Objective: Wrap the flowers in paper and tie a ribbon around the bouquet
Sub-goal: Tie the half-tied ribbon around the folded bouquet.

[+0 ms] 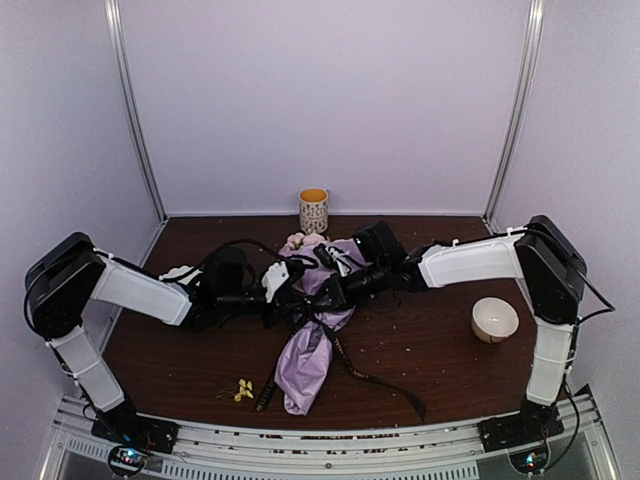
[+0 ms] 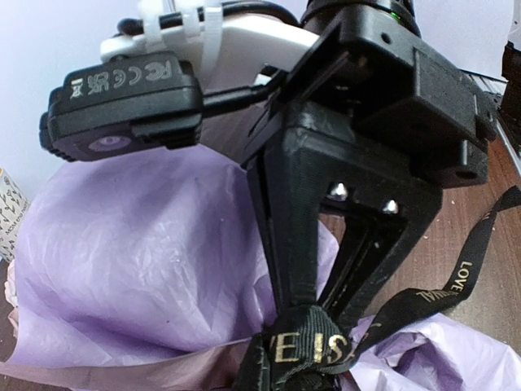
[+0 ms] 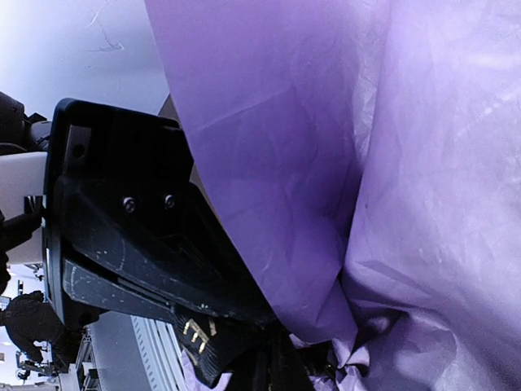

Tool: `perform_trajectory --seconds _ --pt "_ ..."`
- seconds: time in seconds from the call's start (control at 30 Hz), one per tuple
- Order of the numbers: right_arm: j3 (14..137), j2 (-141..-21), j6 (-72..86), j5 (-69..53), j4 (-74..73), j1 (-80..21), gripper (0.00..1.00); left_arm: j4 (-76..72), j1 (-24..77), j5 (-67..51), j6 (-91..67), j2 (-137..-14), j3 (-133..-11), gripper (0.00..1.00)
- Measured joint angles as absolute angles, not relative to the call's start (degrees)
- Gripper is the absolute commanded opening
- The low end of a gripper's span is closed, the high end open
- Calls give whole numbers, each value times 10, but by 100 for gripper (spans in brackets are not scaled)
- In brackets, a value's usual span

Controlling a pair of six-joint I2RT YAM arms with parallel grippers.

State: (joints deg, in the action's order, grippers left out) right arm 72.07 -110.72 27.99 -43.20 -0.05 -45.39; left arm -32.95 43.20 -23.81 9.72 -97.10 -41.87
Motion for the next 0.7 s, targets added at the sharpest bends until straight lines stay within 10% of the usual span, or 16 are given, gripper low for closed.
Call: perform_trajectory --seconds 0.33,0.57,0.7 --pt "717 -1105 271 -415 -15 -452 0 -340 430 -243 93 -971 -407 0" --pt "714 -1094 267 -395 -32 -449 1 -329 428 -243 102 -966 -406 35" --pt "715 -1092 266 -387 -37 -445 4 -316 428 -241 108 -962 -407 39"
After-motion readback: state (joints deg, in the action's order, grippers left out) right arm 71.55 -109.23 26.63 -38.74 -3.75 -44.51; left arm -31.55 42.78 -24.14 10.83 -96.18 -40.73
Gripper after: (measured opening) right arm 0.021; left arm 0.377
